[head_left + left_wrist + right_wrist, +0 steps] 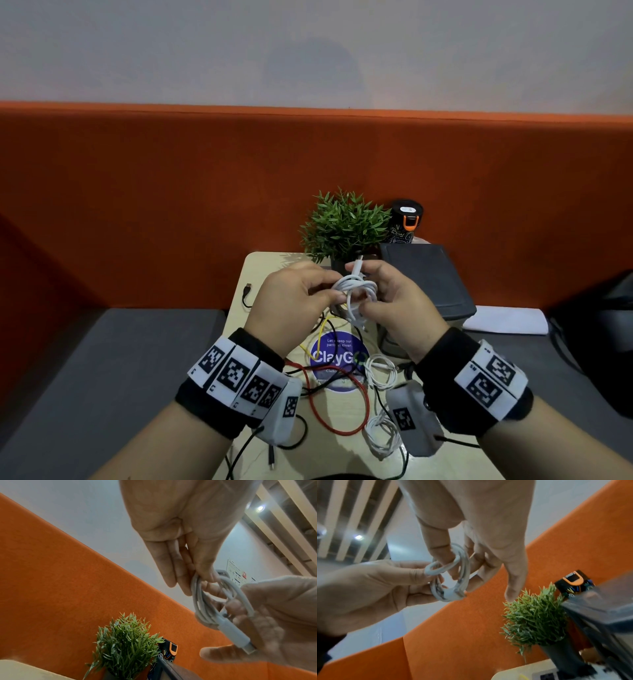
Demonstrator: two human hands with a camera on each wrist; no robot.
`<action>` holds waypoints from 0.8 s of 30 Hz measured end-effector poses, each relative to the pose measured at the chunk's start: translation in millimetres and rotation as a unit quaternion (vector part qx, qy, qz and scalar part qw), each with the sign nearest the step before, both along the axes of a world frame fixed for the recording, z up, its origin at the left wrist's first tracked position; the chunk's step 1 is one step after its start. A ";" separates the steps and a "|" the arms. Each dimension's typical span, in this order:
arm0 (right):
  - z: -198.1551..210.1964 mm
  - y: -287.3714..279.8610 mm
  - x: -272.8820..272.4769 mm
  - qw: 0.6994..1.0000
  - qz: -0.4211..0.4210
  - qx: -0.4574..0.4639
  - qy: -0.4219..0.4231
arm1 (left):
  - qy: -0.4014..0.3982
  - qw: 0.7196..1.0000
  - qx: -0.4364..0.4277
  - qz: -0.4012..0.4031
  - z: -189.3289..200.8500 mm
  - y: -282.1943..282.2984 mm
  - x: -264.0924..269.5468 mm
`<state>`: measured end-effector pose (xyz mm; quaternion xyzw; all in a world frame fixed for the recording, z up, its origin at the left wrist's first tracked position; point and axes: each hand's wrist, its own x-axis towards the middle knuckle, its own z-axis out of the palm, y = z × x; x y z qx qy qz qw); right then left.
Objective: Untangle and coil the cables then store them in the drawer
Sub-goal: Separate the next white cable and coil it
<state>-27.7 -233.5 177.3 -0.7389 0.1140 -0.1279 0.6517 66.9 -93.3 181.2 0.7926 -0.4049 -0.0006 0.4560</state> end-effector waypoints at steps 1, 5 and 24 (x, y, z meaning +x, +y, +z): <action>-0.6 1.2 -0.8 0.998 -0.003 -0.061 0.014 | 0.000 1.000 0.004 0.001 -0.4 0.4 0.3; -1.2 3.8 -2.4 0.972 -0.063 -0.204 0.098 | -0.031 0.999 -0.011 0.025 -3.3 1.4 -0.2; 12.4 -4.0 -9.4 0.915 0.036 -0.347 0.205 | -0.236 0.971 0.012 -0.030 -4.4 3.6 5.9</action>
